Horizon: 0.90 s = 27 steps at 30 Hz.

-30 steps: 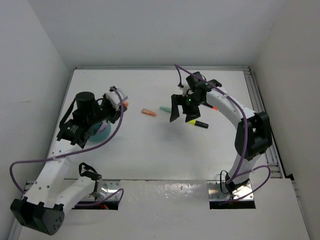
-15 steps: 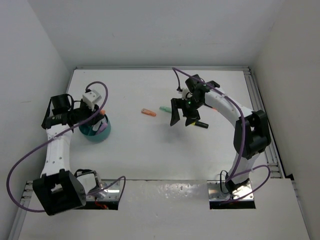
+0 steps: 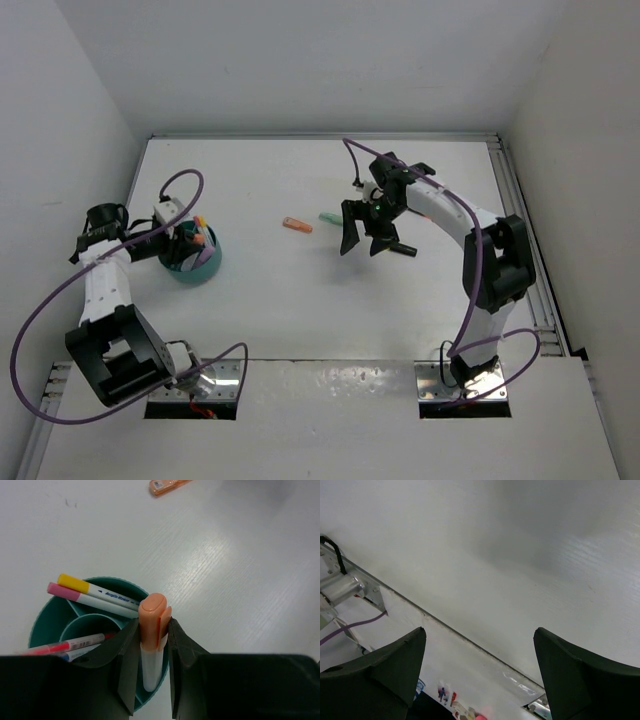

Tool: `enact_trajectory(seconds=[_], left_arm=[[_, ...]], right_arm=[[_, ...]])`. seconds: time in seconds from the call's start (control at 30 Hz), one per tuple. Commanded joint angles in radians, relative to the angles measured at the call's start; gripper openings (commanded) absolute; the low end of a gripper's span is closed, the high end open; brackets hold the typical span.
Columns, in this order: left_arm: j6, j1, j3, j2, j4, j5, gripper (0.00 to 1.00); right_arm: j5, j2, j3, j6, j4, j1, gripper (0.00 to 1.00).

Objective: Sort the stationery into containers
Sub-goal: Place the stationery into the container

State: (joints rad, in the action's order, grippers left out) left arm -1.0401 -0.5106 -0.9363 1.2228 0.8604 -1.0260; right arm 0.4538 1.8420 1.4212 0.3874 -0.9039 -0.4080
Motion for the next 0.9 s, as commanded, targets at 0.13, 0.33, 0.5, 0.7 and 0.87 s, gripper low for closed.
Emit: enact_trajectory(seconds=[0.13, 0.33, 0.5, 0.7, 0.87], left_arm=[[-0.178, -0.031, 0.068, 0.023, 0.031, -0.083, 0.0], [-0.152, -0.028, 0.085, 0.078, -0.026, -0.109, 0.0], [-0.071, -0.02, 0.111, 0.084, -0.144, -0.126, 0.0], [0.104, 0.023, 0.142, 0.061, -0.335, -0.102, 0.01], [0.262, 0.06, 0.137, 0.044, -0.492, -0.046, 0.18]], right_arm=[[0.017, 0.002, 0.019, -0.015, -0.003, -0.009, 0.86], [0.011, 0.014, 0.033, -0.018, -0.01, -0.018, 0.86], [0.006, 0.016, 0.031, -0.021, -0.013, -0.018, 0.86], [0.003, 0.019, 0.033, -0.024, -0.015, -0.017, 0.86], [0.005, 0.023, 0.038, -0.022, -0.016, -0.018, 0.86]])
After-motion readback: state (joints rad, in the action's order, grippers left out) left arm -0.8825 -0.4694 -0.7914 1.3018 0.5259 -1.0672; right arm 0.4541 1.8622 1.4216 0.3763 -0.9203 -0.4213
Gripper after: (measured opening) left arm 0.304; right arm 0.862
